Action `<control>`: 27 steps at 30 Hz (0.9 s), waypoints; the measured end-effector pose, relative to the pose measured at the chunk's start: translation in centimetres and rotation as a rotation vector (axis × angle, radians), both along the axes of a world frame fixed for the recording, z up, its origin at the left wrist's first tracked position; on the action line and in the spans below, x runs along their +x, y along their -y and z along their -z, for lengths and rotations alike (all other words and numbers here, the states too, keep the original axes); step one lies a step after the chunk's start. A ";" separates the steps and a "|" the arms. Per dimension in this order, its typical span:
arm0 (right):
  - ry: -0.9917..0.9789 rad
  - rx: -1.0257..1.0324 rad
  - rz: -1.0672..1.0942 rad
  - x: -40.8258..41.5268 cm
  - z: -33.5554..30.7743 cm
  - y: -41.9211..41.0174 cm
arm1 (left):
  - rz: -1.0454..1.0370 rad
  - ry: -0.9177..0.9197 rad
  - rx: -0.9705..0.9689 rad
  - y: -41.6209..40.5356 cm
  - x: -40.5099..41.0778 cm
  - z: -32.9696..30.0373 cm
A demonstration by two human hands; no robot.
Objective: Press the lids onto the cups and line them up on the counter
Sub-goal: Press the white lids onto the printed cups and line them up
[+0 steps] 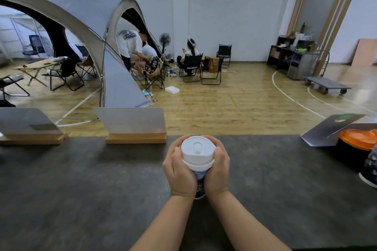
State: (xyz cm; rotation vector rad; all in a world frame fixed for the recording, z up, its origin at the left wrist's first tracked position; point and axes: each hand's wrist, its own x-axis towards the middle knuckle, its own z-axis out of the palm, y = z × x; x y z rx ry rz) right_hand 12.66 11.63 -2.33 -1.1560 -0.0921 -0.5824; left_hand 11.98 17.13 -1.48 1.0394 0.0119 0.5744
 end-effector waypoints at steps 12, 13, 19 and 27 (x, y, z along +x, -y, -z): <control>-0.010 -0.248 -0.073 -0.9 0.5 1.7 | 0.111 -0.078 -0.020 -2.1 -0.9 0.6; 0.003 -0.243 -0.086 -0.9 0.6 1.5 | 0.143 -0.060 -0.009 -1.9 -1.3 0.8; 0.049 -0.147 -0.066 -0.6 1.1 -0.3 | 0.098 0.007 0.138 -0.7 -1.5 1.0; 0.113 -0.140 0.019 0.1 2.0 -0.5 | -0.034 0.035 0.173 -0.5 -0.1 2.1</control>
